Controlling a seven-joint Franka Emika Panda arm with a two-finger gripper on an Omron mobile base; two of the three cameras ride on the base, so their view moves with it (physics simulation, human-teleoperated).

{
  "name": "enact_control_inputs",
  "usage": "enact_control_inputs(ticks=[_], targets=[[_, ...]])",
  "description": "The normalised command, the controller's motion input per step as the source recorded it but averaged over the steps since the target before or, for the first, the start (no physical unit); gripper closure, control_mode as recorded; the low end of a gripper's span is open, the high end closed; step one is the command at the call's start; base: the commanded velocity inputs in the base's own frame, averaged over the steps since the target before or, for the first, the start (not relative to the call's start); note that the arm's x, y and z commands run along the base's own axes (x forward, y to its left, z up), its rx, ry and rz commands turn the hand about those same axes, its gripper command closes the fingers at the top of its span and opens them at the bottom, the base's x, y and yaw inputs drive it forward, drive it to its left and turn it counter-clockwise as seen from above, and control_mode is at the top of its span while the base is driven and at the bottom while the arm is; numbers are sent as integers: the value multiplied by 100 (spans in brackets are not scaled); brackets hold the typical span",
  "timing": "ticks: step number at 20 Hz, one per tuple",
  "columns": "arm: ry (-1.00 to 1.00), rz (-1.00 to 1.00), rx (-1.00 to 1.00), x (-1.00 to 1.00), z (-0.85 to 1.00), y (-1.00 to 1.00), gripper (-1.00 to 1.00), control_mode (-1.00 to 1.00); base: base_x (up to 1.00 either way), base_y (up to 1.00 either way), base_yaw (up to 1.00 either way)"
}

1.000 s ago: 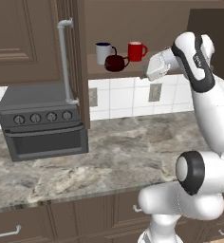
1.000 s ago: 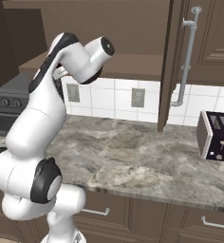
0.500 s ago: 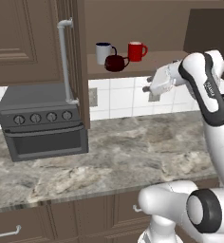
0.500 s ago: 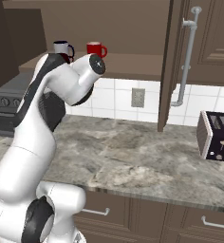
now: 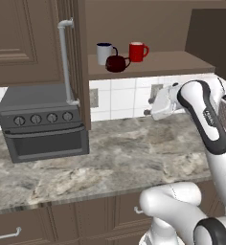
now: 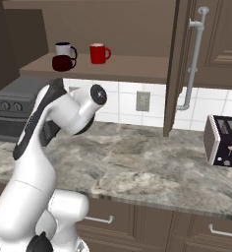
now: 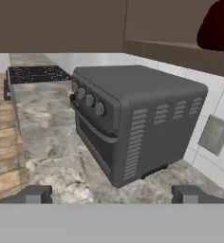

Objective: Pick the mug on the counter and place it in the cabinet with the handle facing the right, like the mugs already inside.

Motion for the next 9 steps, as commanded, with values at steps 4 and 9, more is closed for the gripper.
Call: enact_control_inputs(ticks=[4, 9], targets=[[0, -1, -3, -15, -71, -5, -100, -100, 0, 0, 0], [0, -1, -5, -7, -83, -7, -100, -100, 0, 0, 0]])
